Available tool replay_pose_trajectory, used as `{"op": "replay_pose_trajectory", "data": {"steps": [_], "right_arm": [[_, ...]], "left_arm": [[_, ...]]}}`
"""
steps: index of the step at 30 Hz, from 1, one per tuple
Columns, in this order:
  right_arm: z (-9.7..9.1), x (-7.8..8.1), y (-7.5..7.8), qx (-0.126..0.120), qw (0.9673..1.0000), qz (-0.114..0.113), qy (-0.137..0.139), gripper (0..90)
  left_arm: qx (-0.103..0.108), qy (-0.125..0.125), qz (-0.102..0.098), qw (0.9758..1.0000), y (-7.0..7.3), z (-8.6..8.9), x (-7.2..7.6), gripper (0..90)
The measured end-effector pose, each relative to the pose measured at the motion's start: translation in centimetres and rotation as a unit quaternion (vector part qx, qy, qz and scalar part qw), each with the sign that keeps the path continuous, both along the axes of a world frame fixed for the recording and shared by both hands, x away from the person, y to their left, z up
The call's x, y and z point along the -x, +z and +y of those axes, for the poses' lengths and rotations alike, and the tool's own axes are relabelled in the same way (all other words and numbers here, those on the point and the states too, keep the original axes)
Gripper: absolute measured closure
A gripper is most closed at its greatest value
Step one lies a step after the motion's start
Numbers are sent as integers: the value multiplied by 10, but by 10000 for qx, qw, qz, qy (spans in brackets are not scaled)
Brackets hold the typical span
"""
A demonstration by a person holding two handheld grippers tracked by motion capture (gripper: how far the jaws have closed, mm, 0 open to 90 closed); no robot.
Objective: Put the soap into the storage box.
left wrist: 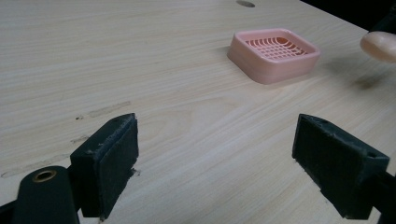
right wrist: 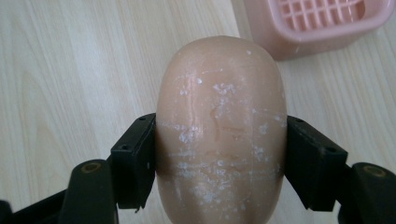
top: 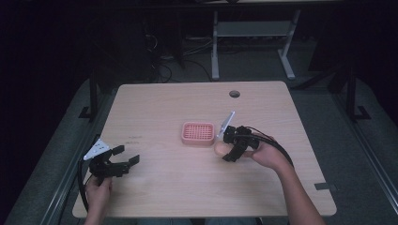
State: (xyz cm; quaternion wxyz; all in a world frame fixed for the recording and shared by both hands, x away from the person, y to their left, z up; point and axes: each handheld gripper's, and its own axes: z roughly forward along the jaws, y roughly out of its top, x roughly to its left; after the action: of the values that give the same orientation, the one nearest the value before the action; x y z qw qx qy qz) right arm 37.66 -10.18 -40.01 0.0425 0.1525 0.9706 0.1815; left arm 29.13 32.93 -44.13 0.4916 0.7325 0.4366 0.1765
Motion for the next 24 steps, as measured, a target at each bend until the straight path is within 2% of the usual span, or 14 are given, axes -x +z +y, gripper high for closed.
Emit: {"op": "replay_pose_trajectory", "data": {"steps": [1, 5, 11, 16, 21, 24], "right_arm": [[1, -2, 1, -37, 10000, 71, -5, 318], [7, -6, 2, 31, 10000, -5, 19, 318], [13, -14, 6, -51, 10000, 12, 20, 318], [20, -19, 8, 29, 9999, -25, 98, 318], [23, -24, 9, -44, 9999, -5, 106, 318], [27, -26, 9, 36, 9999, -16, 122, 318]], "left_arm": [[-2, 0, 2, 10000, 0, 0, 0, 142], [-10, -5, 16, 10000, 0, 1, 0, 142], [0, -11, 21, 10000, 0, 0, 0, 142], [9, -7, 15, 10000, 0, -1, 0, 142], [6, -4, 17, 10000, 0, 0, 0, 142], [10, -2, 18, 10000, 0, -1, 0, 142]]}}
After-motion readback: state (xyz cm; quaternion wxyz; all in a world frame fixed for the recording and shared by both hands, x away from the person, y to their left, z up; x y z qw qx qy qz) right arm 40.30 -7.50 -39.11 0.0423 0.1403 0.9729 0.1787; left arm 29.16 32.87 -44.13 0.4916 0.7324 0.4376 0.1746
